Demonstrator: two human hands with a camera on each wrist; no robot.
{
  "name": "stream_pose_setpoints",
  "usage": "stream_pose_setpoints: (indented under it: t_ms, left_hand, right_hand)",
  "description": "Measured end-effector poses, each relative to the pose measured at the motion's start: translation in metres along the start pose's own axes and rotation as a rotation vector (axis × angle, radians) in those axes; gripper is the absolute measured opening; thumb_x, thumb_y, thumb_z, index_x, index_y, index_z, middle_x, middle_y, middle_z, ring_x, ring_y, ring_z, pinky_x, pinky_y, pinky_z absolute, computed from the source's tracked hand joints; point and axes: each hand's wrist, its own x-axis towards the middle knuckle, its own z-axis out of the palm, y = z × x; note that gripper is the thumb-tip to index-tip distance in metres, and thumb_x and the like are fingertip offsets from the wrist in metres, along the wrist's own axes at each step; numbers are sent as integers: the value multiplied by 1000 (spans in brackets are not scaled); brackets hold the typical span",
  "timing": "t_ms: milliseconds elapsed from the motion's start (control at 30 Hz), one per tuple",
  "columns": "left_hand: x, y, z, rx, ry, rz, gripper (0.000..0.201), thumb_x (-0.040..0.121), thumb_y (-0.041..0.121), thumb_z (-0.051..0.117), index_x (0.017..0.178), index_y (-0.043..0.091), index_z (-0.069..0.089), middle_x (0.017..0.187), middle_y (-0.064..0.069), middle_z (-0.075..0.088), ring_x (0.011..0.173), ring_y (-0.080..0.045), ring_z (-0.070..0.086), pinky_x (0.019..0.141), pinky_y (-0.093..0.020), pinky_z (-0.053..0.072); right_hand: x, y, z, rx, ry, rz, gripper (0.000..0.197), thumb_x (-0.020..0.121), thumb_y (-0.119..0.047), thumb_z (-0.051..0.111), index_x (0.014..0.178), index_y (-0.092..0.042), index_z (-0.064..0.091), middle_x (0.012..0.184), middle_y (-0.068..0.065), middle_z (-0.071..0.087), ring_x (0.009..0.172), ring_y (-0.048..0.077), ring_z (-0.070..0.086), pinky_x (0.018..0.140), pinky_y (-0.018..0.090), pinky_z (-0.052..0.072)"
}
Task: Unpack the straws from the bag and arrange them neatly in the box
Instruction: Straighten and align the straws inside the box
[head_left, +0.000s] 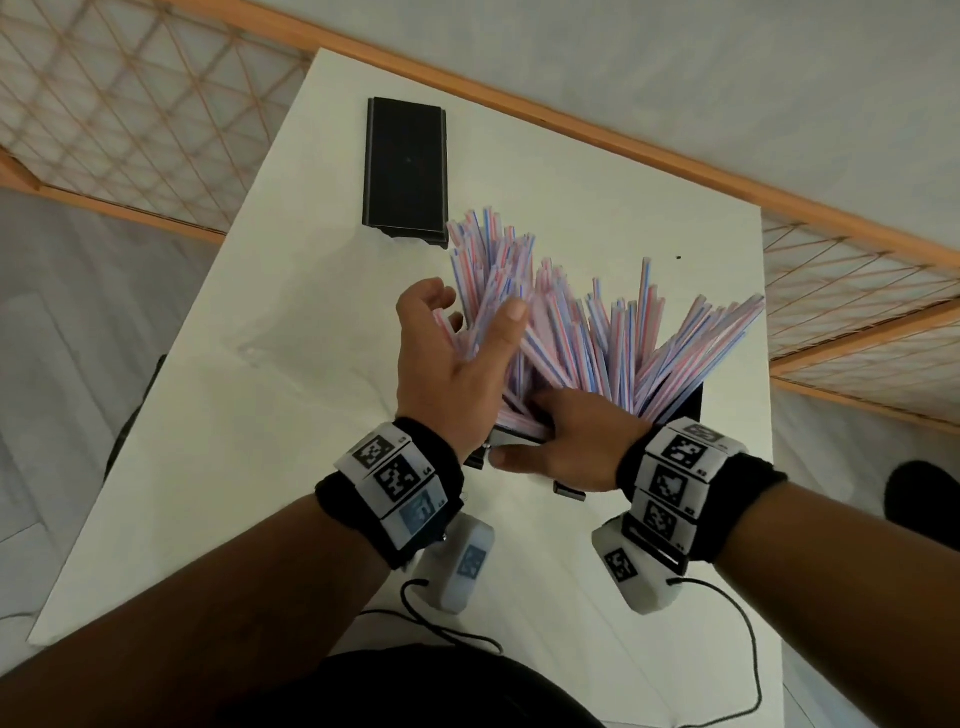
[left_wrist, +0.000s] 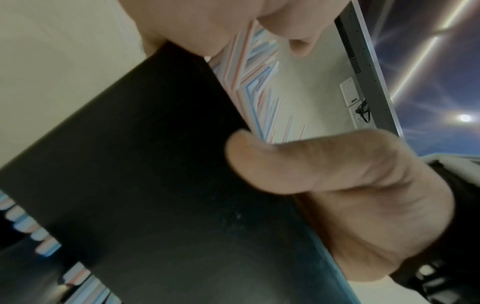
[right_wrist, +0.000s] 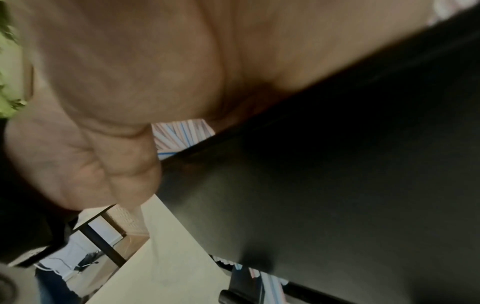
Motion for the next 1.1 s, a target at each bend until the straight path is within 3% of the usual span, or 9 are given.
stream_pose_setpoints:
  t_ms: [167,300,467,533,633,767,833,933,1100]
  left_hand:
    - [1,1,2,-140,10,-31,84,74,68,63,131,10,39,130,-8,54,112,-25,65,93,-40,56]
    - [-1,2,0,-122,-18,3,88,69,66,72,132,13,39,128,-1,53,107,-13,66,86,-24,54]
    - [-3,6,0,-31,-32,4,105,49,60,88,133,20,39,128,6,53,116,-8,63,96,-35,58]
    - [-4,9,0,-18,-4,6,105,49,59,87,133,20,40,129,7,52,119,-8,59,99,-33,55]
    - [-3,11,-2,-33,35,-24,97,58,44,94,135,18,39,131,9,50,119,-11,60,98,-37,56]
    - [-1,12,-4,-70,46,-31,90,64,33,96,132,23,38,133,7,51,119,-16,62,93,-40,60]
    - [0,16,-4,-108,37,-6,93,59,40,96,131,24,39,130,13,51,118,-14,63,91,-37,61]
    - [-2,18,0,-87,13,19,101,53,56,88,134,17,41,127,14,53,113,-12,66,94,-39,60]
    - [-2,14,1,-46,-2,42,98,58,49,92,134,14,41,128,1,60,109,-13,70,93,-41,59]
  right_hand:
    - [5,-3,-1,124,1,10,39,75,-61,74,77,-33,47,74,-11,55,64,6,54,56,22,38]
    - [17,2,1,203,4,-32,56,63,-72,73,98,-31,57,86,-11,66,77,10,63,73,31,54]
    - [19,-2,4,154,20,-105,85,56,-89,59,120,-33,58,108,-10,69,97,12,65,92,37,54]
    - [16,-5,0,106,100,-90,90,51,-92,56,113,-27,63,101,-4,71,93,13,66,88,37,56]
    - [8,-5,-6,40,233,-57,94,40,-102,39,86,-23,63,73,-4,64,67,10,60,63,29,52]
    - [-5,-8,-6,30,306,-57,61,64,-80,64,68,-25,37,59,-6,42,52,6,40,47,22,27]
    - [-3,-5,-1,97,346,-116,57,65,-77,67,83,-26,50,74,-4,55,66,9,54,56,23,40]
    - [3,0,6,114,270,-141,98,60,-88,56,131,-22,48,112,1,65,103,21,62,85,33,51]
    - [1,-3,3,79,263,-93,113,57,-90,45,143,-18,38,96,-4,54,92,23,59,74,26,39]
